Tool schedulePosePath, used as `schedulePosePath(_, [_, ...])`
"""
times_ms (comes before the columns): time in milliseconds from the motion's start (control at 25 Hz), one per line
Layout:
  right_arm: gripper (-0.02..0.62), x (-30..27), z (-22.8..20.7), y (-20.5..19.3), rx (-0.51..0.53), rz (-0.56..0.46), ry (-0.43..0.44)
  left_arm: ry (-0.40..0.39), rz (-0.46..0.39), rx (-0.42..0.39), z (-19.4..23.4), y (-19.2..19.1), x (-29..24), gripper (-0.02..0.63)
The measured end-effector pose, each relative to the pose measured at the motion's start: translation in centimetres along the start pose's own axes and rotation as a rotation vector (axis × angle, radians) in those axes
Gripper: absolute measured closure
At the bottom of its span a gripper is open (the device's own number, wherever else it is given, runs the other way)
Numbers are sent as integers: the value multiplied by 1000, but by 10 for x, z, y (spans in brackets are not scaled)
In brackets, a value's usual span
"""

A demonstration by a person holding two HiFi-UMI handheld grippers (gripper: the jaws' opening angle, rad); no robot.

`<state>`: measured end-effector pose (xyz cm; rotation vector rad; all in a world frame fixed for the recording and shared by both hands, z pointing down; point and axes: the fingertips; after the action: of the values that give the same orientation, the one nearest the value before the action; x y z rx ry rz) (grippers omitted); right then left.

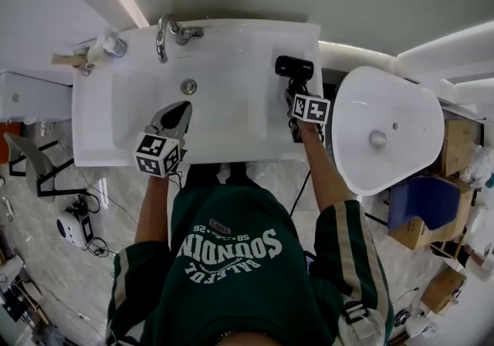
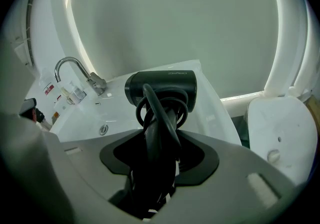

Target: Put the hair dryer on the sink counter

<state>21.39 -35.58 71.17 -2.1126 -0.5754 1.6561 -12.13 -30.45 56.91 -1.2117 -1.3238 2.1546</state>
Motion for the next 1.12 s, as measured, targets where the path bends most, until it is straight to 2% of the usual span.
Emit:
schedulePosePath(360, [411,-26,-7,-1,104,69,-14,57,10,28,16,-8,13,554])
schedulePosePath(880, [410,-37,-3,-4,158,99,-37,91,12,61,16,-19,22,554])
schedulePosePath(1120, [410,-37,-3,-10,137,97,-38,90,8,69,13,-20,22,554])
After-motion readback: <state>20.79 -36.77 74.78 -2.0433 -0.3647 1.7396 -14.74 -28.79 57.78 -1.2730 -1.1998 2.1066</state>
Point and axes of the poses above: the fingertips, and each gripper's own axes: x backward along the fingers, z to its left, y out of its top, and after that the axes turned 3 degrees about z, right-handed
